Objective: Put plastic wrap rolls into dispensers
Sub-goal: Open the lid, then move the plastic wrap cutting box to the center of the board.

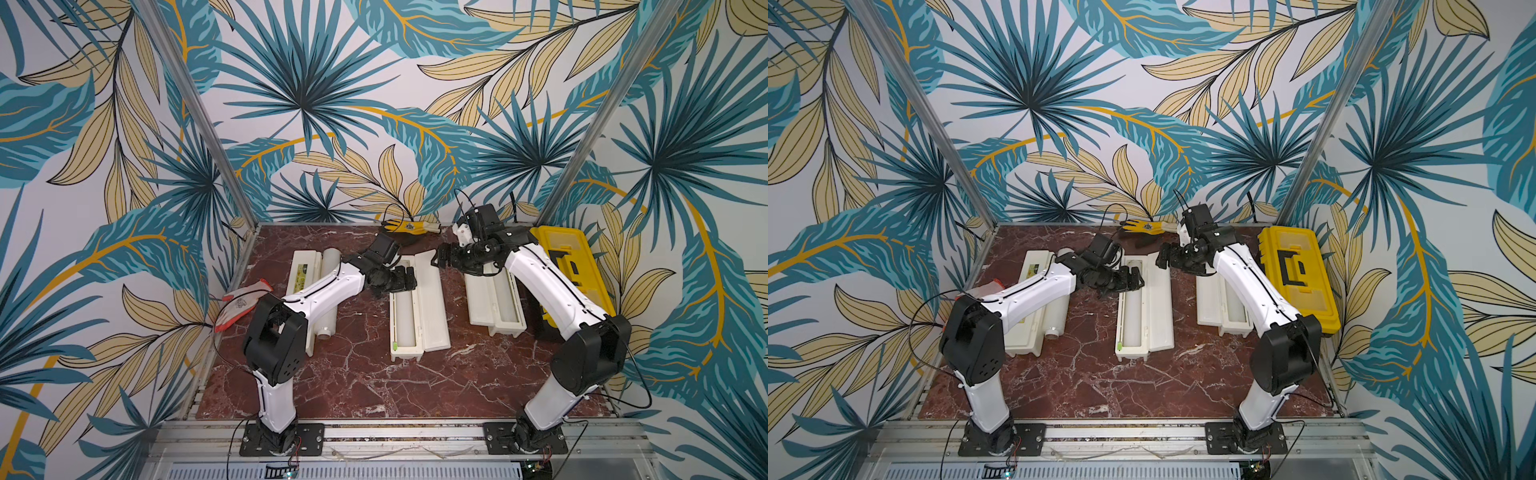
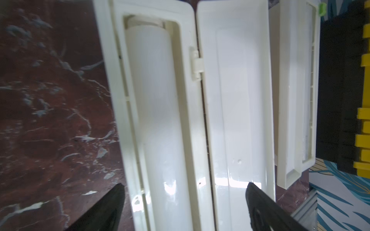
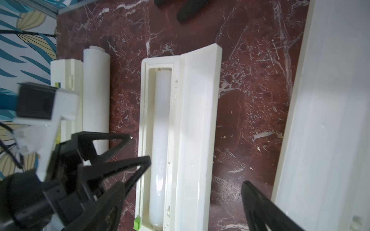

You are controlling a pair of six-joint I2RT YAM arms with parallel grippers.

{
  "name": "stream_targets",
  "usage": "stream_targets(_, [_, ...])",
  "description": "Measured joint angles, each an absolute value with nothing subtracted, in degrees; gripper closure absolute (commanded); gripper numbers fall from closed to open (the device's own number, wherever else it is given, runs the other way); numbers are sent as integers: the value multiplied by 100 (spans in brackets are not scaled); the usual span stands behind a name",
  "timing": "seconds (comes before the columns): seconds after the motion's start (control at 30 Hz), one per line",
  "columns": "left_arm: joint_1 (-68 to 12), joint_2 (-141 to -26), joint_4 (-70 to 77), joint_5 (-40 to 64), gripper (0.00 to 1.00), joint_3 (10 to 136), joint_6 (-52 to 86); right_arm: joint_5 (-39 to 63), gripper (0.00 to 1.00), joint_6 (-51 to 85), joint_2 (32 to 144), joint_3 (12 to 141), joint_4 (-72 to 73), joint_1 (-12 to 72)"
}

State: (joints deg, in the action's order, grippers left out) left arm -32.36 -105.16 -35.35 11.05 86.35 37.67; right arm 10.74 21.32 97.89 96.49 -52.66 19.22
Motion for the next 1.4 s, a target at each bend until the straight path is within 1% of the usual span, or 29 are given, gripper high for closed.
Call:
stream_targets(0.13, [-2724,-9808,-3568,781,4,8276,3632,609,20,2163,10007,9797,-5430,2554])
stream_targets(0.27, [-2333,-9030,-3579,342,2,7907,3472,298,34,2298,10718,10226,-5470,3258])
stream_targets(0.47, [-2130,-8530,-3791,-75,0,7544,3247,-38,35,2408,11762,10696,-5450,3743])
stream_targets(0.63, [-1861,-8215,-4023,-395,0,7323,3065,-235,36,2488,12335,11043,-5408,3887])
stream_targets(0.7, [-1752,-8088,-4110,-491,0,7288,2991,-327,39,2534,12529,11207,-5411,3911])
stream_targets(0.77, [-1634,-7981,-4206,-620,0,7286,2899,-443,39,2576,12639,11340,-5400,3922])
stream_targets(0.83, [-1544,-7913,-4289,-777,0,7288,2821,-585,40,2600,12700,11399,-5404,3929])
stream_targets(0.87, [-1503,-7896,-4342,-875,0,7288,2764,-674,43,2602,12733,11428,-5415,3933])
stream_targets(0.93, [-1437,-7898,-4442,-1046,0,7288,2661,-915,50,2609,12814,11513,-5474,3942])
stream_targets(0.97, [-1396,-7909,-4504,-1125,0,7288,2598,-985,58,2622,12831,11544,-5498,3944])
stream_targets(1.0, [-1350,-7920,-4558,-1184,0,7288,2539,-1022,62,2606,12831,11546,-5485,3964])
stream_targets(1.07, [-1205,-7964,-4657,-1282,0,7290,2434,-1184,67,2620,12833,11454,-5419,4025])
stream_targets(1.2, [-858,-8208,-4783,-1304,0,7293,2215,-1498,68,2600,12825,11190,-5384,4051])
stream_targets(1.4, [-454,-8956,-4901,-1098,1,7293,1787,-1767,68,2449,12650,10849,-5339,3997])
